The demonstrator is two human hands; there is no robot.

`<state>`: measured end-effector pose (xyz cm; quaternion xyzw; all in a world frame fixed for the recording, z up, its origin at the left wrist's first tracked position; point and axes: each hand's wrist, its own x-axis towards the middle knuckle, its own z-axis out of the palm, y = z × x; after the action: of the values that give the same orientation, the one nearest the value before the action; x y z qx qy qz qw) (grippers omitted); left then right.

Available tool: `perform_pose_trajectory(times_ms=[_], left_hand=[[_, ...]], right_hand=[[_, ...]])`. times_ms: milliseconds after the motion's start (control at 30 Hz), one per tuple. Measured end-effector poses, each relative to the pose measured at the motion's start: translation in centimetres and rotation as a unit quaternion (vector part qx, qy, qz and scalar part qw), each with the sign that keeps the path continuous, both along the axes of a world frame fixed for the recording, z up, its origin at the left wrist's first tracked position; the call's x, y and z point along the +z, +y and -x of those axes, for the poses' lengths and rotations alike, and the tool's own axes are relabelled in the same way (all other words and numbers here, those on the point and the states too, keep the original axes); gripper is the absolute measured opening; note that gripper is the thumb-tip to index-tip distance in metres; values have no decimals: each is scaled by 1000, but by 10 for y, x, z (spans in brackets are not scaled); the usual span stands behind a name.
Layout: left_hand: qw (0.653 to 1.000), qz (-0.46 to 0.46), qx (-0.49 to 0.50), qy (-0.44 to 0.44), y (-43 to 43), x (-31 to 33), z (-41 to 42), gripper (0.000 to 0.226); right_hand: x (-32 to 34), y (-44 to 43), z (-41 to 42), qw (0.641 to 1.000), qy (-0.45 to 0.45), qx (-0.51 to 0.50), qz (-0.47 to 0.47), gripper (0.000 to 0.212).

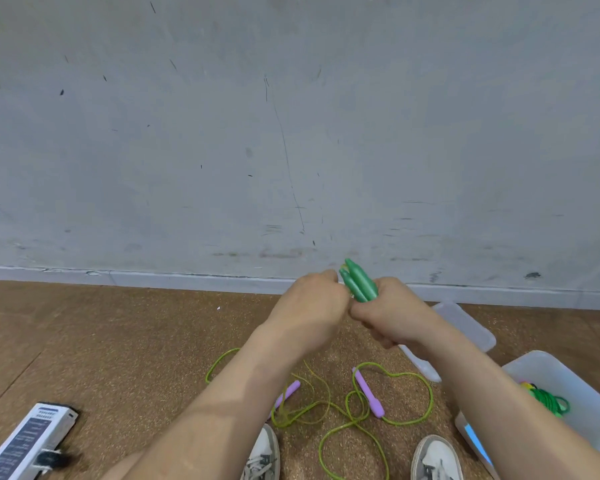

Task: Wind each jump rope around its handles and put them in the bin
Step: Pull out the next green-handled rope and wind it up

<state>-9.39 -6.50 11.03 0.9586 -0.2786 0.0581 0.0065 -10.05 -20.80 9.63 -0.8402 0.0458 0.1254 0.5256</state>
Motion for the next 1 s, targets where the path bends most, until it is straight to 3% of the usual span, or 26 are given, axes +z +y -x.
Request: perform_pose_trajectory(times_ms=[167, 233, 367, 533, 733, 900, 1000], left_hand=[[1000, -25, -14, -8, -8, 6, 5, 17], [1000, 14, -11, 6, -7, 6, 7, 16], [973, 218, 25, 76, 13, 8, 3, 11], [970, 192, 3, 152, 24, 16, 0, 21], [842, 380, -19, 384, 41, 21, -1, 12], [744, 437, -35, 504, 45, 11, -4, 53], [659, 511, -30, 551, 38, 8, -3, 51]], right_hand=[[-5, 4, -2, 980, -67, 56, 177, 15], [-5, 5, -2, 970, -86, 77, 212, 16], [-4, 7, 2, 964, -91, 120, 219, 19], [5, 3, 10, 945, 18, 253, 207, 28], [32, -5, 21, 920, 178, 344, 57, 22], [38, -8, 25, 908, 175, 372, -79, 16], [39, -10, 26, 914, 156, 349, -139, 21]])
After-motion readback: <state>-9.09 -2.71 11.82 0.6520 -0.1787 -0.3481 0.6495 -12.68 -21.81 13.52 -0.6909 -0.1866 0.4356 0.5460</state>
